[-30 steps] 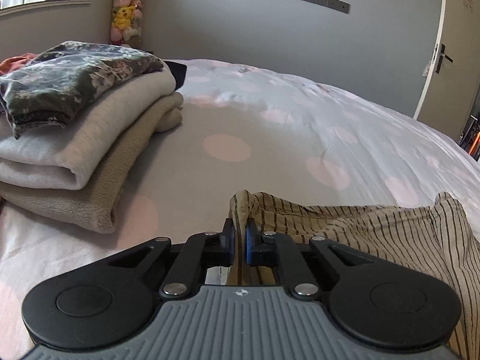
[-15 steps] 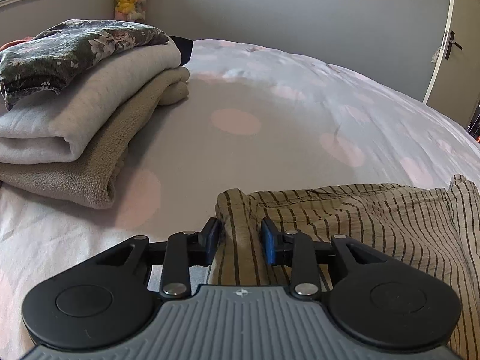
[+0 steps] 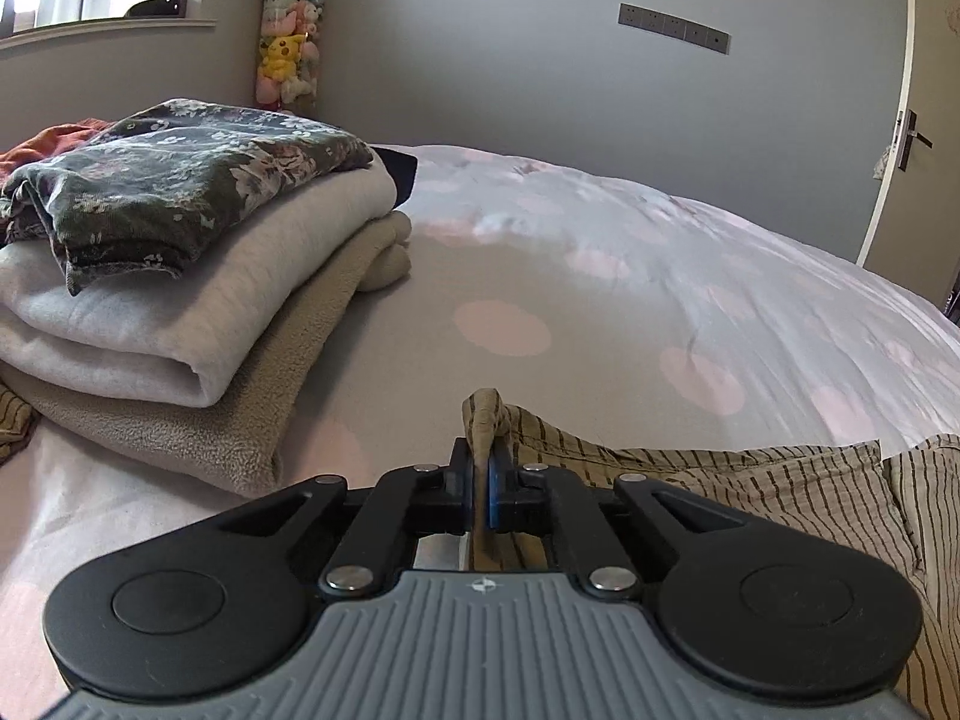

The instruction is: Fold clothes

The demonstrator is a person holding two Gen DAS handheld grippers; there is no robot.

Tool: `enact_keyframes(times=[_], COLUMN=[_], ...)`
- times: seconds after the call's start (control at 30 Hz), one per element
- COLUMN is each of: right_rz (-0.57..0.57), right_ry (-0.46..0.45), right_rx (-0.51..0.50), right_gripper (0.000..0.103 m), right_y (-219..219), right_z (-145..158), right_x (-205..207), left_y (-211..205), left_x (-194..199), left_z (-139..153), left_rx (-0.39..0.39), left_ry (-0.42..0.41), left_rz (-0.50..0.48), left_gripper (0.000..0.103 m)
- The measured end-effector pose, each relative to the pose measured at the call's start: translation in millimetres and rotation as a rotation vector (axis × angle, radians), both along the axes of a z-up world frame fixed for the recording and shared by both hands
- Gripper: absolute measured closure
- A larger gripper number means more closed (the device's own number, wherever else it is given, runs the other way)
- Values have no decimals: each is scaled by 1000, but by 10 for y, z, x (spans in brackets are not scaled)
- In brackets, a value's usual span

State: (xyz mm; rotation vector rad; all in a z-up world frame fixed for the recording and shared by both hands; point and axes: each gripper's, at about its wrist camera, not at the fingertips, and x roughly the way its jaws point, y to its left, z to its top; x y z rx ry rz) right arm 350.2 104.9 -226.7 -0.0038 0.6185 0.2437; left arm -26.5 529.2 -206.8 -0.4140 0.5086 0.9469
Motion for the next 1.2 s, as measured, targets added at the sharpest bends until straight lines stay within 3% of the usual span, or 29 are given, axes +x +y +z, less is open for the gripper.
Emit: enact_keyframes(times=[0.13,0.2,0.27,0.33,0.47,0.53,0.63,0.73,0.87,1.07,1.2], right_rz=[-16,0,32,69,121,145,172,200,205,178,222], right_ry=[54,69,82,98,167,213,226,232,276,414,471], right_rx=[61,96,116,119,134,163,164,152,142,185,124], right_gripper=[103,100,97,96,86,64,61,56,51,51,58], right_y=[-104,-99,-76,-59,-120,-164,-190,-251,-444,-670,-521], right_z=[-46,-26,13,63,113,117,169,239,233,170,85], right_x=[51,21,-27,-110,-317,-444,-673,-954,-1311,-1585,-1764], left_y=[50,30,-1,-48,-166,-248,-467,-753,-1021,-1377,-1437], left_x=[28,0,-45,-106,-270,-361,-479,-634,-783,-749,-711], left_z=[-71,-40,4,58,131,157,191,172,156,145,63], left_rx=[-56,-61,-67,-88,-206,-269,-303,-339,-423,-363,-371], left_ry=[27,19,6,0,-8,-18,-5,6,-18,114,188], left_rz=[-2,3,13,30,69,91,119,143,119,101,73], left_gripper=[97,87,66,61,61,61,61,53,53,52,53])
